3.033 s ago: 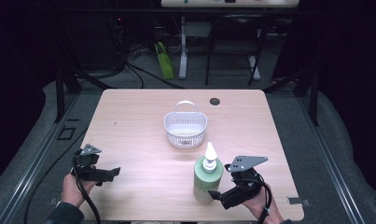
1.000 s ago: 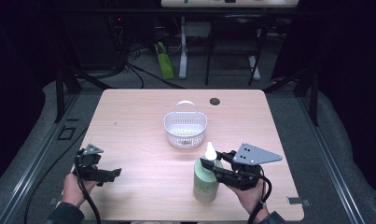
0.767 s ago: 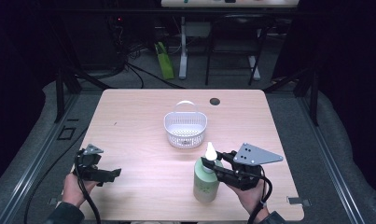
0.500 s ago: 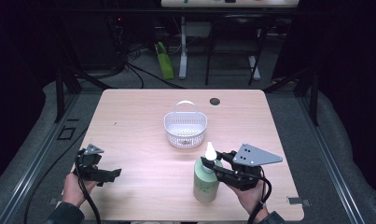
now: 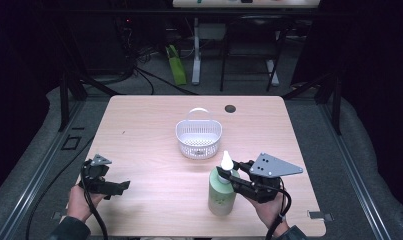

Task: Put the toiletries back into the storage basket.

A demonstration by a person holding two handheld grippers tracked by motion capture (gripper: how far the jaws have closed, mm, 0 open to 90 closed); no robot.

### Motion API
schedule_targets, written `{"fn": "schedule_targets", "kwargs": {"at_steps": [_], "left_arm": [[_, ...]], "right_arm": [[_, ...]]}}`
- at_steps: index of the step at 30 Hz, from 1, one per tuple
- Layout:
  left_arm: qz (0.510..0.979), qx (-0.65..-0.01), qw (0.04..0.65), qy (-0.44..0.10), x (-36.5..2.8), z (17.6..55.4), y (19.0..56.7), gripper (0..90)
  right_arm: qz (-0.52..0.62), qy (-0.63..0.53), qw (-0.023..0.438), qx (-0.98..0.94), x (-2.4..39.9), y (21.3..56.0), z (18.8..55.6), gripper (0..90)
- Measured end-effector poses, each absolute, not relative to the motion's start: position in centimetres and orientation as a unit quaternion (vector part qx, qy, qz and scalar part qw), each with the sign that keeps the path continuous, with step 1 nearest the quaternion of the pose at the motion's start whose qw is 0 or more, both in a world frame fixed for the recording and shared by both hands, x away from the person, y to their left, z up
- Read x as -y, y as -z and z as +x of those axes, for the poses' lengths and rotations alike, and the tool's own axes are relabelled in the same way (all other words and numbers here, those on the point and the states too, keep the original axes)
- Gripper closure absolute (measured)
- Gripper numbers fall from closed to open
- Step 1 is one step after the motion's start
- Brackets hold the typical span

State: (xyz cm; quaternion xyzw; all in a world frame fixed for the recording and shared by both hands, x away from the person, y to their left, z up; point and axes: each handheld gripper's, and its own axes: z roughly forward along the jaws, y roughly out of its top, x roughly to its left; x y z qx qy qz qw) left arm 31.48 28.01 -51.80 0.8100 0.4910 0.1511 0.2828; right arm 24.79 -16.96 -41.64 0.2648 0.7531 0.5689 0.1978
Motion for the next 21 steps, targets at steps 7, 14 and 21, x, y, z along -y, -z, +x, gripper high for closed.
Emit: {"fn": "schedule_targets", "kwargs": {"at_steps": [7,14,21], "left_arm": [[0.81,-0.49,0.282,-0.153,-27.9,31.5,51.8,0.0],[0.811,-0.49,0.281,-0.153,-27.9,31.5,51.8,0.0],[0.814,-0.488,0.277,-0.153,-27.9,31.5,51.9,0.0]], "right_arm": [[0.269,-0.565,0.208,-0.752,17.3,41.6,25.3,67.5],[0.274,-0.564,0.213,-0.75,17.4,41.6,25.9,67.6],[0.279,-0.562,0.219,-0.747,17.4,41.6,26.8,67.6]]}}
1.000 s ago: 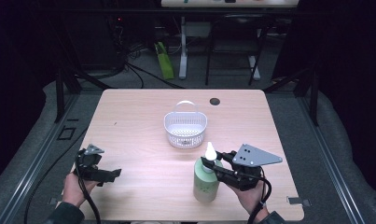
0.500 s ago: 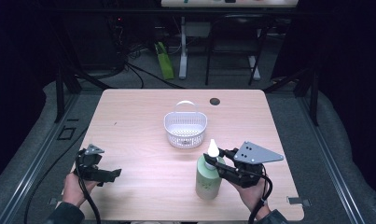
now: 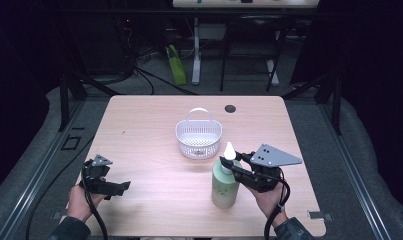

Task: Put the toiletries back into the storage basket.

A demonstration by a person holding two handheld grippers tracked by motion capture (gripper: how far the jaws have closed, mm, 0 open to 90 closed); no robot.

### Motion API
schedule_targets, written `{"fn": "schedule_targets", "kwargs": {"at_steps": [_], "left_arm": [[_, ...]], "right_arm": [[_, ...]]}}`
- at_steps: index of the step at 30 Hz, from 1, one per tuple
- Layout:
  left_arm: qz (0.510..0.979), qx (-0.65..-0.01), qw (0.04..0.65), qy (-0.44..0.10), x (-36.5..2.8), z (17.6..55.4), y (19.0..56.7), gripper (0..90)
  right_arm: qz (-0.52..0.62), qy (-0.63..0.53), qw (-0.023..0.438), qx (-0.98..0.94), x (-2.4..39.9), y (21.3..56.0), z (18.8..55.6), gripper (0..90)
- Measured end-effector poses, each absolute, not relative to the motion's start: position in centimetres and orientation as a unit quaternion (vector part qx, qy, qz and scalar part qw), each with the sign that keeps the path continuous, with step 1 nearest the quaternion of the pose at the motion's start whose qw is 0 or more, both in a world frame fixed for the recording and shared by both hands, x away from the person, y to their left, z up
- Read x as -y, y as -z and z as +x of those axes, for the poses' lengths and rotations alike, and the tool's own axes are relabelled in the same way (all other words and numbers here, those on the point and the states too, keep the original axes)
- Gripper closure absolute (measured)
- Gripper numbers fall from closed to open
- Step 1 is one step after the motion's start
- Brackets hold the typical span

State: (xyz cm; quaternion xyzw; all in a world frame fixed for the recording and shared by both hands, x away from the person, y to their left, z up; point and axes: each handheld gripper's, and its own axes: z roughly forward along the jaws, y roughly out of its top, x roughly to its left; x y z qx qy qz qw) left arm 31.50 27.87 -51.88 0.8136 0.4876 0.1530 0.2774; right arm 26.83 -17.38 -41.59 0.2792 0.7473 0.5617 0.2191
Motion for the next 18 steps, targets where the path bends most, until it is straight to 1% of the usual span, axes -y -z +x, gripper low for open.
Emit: {"fn": "schedule_targets", "kwargs": {"at_steps": [18], "left_arm": [[0.814,-0.486,0.279,-0.152,-27.9,31.5,52.0,0.0]], "right_arm": [[0.295,-0.553,0.241,-0.74,17.9,41.7,28.9,67.6]]}}
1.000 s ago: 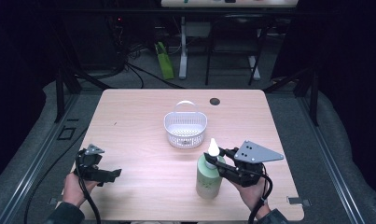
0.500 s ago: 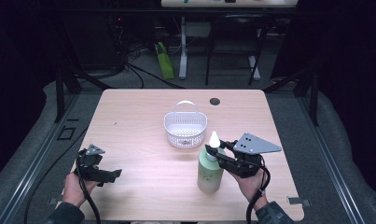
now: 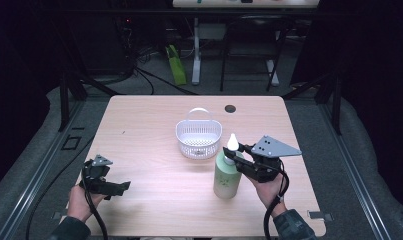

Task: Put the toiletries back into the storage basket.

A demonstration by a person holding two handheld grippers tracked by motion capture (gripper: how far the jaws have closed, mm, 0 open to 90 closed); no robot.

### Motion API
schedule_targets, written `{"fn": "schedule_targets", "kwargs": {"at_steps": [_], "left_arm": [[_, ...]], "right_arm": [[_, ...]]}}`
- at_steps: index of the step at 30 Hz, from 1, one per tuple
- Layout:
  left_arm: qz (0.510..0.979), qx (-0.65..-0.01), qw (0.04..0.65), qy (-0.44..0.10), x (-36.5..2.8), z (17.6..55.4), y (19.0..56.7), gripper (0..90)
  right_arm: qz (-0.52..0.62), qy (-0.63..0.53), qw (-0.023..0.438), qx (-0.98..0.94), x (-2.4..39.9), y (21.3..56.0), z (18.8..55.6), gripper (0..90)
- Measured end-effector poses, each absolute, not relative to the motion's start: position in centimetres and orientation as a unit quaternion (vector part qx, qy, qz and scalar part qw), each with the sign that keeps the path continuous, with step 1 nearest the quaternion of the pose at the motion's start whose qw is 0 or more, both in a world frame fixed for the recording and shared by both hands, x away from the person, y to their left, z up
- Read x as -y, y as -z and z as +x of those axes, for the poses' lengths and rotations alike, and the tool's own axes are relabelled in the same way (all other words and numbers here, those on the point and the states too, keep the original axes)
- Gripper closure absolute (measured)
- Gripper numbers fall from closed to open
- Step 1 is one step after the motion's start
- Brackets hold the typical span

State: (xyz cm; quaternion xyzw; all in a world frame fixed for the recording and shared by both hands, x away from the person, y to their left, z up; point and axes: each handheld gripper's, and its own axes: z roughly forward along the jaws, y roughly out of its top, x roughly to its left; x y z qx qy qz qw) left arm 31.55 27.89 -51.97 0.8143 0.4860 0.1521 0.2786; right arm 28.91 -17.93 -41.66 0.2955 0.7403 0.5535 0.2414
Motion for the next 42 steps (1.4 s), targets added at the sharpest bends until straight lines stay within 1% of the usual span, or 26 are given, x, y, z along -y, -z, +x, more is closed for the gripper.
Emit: {"fn": "schedule_targets", "kwargs": {"at_steps": [18,27,42], "left_arm": [[0.813,-0.486,0.282,-0.152,-28.0,31.6,52.0,0.0],[0.815,-0.484,0.281,-0.149,-27.9,31.6,52.0,0.0],[0.811,-0.488,0.286,-0.147,-28.1,31.6,52.2,0.0]], "right_arm": [[0.308,-0.545,0.255,-0.737,18.5,41.6,30.3,67.7],[0.313,-0.544,0.248,-0.738,18.4,41.4,30.6,67.7],[0.317,-0.547,0.249,-0.734,18.9,40.5,30.4,67.7]]}}
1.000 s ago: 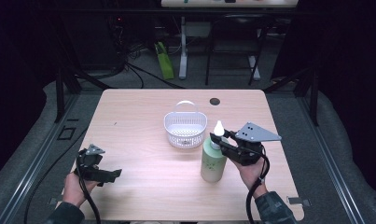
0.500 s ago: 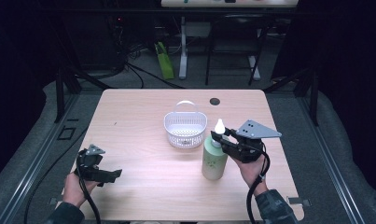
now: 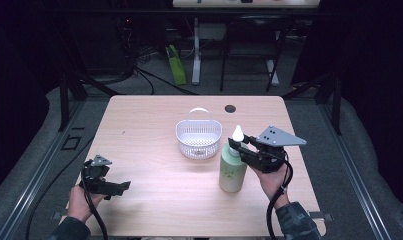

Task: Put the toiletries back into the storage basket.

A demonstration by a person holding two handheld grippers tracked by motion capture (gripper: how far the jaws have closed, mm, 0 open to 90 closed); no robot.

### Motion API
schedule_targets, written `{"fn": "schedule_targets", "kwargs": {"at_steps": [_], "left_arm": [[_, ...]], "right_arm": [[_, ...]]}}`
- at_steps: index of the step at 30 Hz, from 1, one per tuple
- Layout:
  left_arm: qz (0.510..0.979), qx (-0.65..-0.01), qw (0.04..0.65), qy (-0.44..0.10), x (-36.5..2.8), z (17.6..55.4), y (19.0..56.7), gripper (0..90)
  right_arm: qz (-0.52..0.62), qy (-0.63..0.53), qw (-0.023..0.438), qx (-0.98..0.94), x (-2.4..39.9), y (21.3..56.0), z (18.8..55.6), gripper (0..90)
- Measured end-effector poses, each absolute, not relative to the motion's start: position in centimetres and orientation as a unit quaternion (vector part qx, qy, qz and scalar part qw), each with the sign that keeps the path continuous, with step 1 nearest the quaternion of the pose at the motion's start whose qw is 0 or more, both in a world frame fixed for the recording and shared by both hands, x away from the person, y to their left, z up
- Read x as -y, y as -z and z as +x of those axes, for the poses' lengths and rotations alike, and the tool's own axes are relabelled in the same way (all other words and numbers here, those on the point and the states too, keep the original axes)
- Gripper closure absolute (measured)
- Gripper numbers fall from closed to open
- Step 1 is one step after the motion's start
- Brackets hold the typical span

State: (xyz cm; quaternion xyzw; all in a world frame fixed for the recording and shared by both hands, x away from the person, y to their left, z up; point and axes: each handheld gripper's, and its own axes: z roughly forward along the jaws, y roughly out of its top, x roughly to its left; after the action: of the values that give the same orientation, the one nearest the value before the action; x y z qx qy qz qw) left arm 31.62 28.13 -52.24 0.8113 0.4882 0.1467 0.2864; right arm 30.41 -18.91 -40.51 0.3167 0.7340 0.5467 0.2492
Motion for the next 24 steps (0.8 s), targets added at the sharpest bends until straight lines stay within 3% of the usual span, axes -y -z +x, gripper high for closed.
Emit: {"fn": "schedule_targets", "kwargs": {"at_steps": [24], "left_arm": [[0.812,-0.488,0.285,-0.147,-28.2,31.6,52.4,0.0]], "right_arm": [[0.308,-0.558,0.257,-0.727,19.9,37.4,30.3,67.6]]}}
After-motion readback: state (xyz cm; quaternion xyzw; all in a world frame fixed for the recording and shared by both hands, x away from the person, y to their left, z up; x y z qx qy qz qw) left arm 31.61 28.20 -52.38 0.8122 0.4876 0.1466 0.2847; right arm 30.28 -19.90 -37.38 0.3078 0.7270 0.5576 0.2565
